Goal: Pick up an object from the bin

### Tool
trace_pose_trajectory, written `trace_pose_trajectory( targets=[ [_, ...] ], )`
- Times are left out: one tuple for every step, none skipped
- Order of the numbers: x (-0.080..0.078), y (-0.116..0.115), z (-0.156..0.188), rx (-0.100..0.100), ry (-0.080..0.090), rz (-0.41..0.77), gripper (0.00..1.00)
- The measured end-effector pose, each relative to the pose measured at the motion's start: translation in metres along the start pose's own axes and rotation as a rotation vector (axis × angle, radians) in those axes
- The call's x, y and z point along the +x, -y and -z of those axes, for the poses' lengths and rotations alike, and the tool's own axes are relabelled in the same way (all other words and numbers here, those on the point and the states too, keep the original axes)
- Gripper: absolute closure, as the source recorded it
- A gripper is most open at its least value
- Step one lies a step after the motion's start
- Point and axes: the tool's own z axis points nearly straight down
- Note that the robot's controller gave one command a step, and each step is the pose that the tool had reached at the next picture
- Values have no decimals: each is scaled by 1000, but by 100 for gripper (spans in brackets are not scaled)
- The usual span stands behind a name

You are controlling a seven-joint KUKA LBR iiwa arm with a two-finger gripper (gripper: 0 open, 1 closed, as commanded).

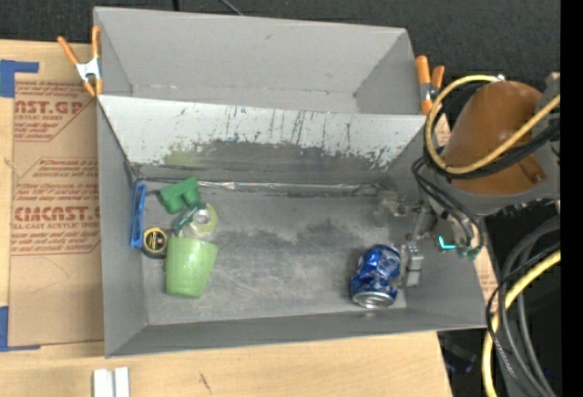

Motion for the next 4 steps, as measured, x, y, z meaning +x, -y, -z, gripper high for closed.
trace_pose_trajectory(
  targets=[
    [-2,7,-83,1,17,-192,0],
    [-1,7,-82,2,13,-190,100],
    [9,35,60,1,16,-200,100],
    [11,34,55,0,9,-199,0]
  ],
)
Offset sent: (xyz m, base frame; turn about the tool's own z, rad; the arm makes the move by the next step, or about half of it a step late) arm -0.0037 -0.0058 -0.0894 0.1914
